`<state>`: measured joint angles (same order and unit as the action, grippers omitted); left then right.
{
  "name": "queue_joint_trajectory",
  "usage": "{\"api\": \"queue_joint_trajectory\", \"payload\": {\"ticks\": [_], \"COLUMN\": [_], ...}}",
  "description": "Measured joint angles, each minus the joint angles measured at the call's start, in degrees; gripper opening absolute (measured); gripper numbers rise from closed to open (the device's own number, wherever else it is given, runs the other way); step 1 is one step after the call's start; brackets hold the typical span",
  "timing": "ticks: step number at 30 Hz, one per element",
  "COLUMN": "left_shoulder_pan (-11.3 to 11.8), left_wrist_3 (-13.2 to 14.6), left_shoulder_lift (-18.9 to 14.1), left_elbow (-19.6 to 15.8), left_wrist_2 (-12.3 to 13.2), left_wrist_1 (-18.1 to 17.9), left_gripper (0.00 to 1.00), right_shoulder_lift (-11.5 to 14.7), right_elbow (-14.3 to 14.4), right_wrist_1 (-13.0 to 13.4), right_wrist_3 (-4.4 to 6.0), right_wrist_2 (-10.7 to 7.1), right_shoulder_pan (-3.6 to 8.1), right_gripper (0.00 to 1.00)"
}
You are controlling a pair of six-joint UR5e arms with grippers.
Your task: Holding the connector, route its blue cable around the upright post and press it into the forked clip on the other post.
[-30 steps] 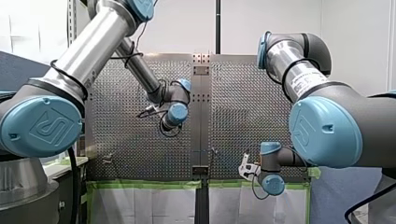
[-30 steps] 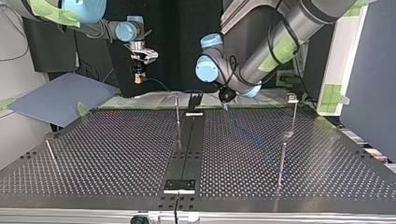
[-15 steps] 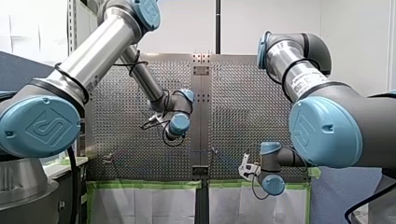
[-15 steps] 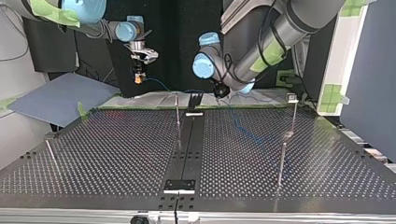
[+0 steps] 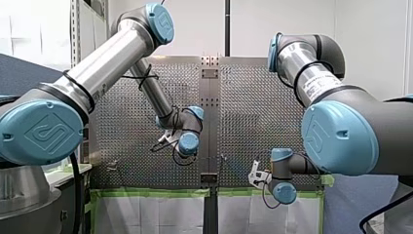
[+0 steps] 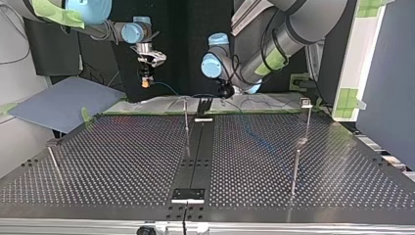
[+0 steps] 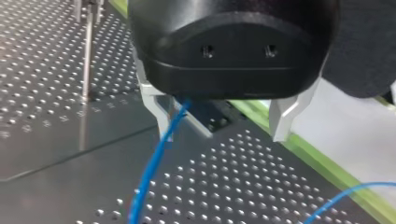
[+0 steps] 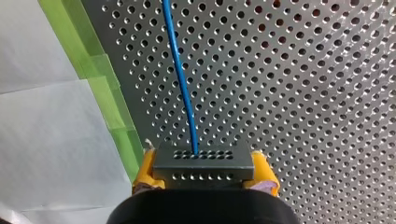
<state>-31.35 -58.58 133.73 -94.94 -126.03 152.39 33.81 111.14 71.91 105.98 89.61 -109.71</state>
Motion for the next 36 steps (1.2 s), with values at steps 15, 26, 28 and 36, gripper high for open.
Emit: {"api": "queue_joint_trajectory", "payload": {"ticks": [15, 26, 28, 36], "left_shoulder_pan": [0.05, -0.02, -0.12, -0.83], "left_wrist_3": [-6.94, -12.17, -13.23, -16.94], "left_shoulder_lift": [0.14, 4.0, 5.04, 6.79], "left_elbow": [-0.03, 0.78, 1.33, 3.12], "left_wrist_2": [6.88, 8.11, 8.86, 12.33], "left_wrist_1": [-1.19, -2.08, -2.35, -3.9], "left_gripper": [1.0, 1.0, 1.0, 1.0], "right_shoulder_lift": [0.0, 0.0, 0.0, 0.0], "right_elbow": [0.0, -0.06, -0.27, -0.92], "right_wrist_1": [-0.25, -0.21, -0.39, -2.62], "right_wrist_3": [-1.59, -2.61, -2.7, -4.63], "right_wrist_2": [-0.65, -2.55, -3.02, -3.82], "right_shoulder_pan": [0.18, -0.14, -0.17, -0.24], "right_gripper": [0.0, 0.0, 0.0, 0.0]}}
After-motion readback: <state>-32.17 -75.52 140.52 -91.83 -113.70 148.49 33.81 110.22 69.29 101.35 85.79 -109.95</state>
